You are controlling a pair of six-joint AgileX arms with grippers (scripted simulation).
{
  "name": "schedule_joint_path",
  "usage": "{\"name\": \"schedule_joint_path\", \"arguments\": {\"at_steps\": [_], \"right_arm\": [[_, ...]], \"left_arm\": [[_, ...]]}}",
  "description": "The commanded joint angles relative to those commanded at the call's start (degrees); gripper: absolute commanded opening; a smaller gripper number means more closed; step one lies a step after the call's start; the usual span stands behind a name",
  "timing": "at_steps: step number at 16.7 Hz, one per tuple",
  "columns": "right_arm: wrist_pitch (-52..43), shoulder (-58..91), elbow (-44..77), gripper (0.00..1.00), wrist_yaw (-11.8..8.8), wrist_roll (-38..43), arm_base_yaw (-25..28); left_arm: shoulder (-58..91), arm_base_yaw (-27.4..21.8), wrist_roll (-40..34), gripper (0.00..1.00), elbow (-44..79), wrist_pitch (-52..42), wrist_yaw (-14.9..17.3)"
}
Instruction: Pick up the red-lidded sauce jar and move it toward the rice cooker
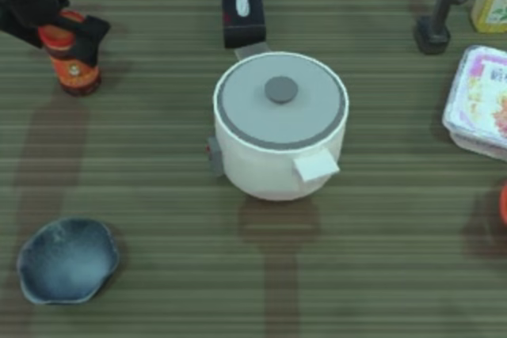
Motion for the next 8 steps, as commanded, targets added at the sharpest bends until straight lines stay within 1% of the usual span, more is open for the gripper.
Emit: {"name": "schedule_joint_path", "arguments": {"at_steps": [5, 8], "right_arm": [[0.0, 0.0, 0.0, 1.00, 0.0, 0.0, 0.0], [0.0, 0.0, 0.0, 1.00, 0.0, 0.0, 0.0]], "left_arm": [[-0.1, 0.0, 0.0, 1.00, -0.7, 0.7, 0.0], [-0.1, 0.0, 0.0, 0.77, -0.7, 0.7, 0.0]]}}
